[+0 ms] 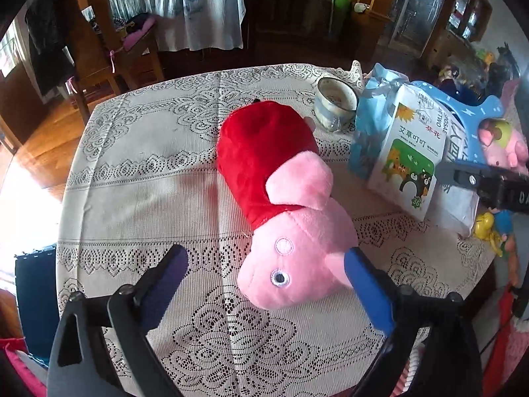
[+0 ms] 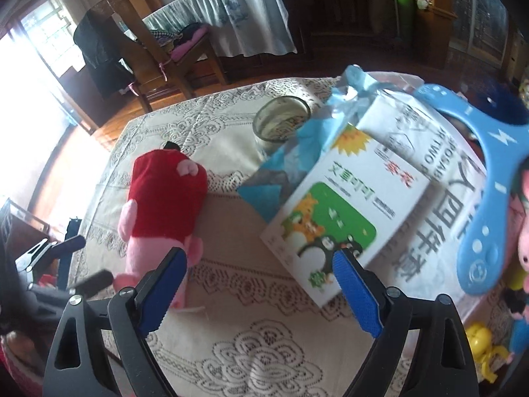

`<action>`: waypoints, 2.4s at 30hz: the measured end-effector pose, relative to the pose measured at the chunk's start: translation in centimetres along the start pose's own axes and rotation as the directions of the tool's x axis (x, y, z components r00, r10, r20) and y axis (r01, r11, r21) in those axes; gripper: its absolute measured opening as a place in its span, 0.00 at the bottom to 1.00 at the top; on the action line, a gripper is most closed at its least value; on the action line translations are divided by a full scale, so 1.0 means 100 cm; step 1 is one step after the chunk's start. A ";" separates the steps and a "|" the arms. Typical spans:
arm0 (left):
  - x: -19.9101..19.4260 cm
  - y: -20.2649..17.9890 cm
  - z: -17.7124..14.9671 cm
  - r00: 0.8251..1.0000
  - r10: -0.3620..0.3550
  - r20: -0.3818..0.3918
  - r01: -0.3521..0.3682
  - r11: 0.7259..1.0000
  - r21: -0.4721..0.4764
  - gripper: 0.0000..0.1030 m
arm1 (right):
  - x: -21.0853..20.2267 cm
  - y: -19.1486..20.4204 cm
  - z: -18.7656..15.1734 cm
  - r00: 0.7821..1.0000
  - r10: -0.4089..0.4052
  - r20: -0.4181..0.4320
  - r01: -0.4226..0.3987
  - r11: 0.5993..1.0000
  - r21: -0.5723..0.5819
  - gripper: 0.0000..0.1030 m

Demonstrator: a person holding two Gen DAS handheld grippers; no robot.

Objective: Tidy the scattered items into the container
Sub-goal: 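Grasp the pink pig plush in red shirt with the left gripper, then grasp the pig plush with the right gripper while the left gripper holds it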

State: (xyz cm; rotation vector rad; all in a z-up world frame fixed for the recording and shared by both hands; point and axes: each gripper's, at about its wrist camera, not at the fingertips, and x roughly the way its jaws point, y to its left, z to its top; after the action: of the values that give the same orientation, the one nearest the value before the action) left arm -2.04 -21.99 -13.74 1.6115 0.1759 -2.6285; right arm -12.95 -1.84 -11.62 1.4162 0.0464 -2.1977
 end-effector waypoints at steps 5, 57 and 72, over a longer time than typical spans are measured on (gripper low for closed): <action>0.018 -0.001 -0.013 0.998 -0.005 -0.057 0.006 1.000 0.004 0.94 | 0.022 0.020 0.025 0.998 0.028 -0.049 -0.031 0.998 -0.057 0.92; 0.063 -0.003 0.076 0.987 -0.153 0.041 0.153 0.988 -0.019 0.94 | 0.049 -0.007 -0.035 0.962 0.075 -0.263 -0.136 0.965 -0.223 0.74; 0.118 -0.037 0.093 0.927 -0.373 -0.032 0.369 0.926 -0.085 0.59 | 0.034 -0.037 -0.041 0.994 0.053 -0.096 -0.061 0.995 -0.080 0.90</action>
State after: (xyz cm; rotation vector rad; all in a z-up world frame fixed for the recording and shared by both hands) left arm -16.01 -19.28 -19.78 1.7671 0.6382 -2.8021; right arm -12.22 1.21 -17.28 1.4560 0.1273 -2.0583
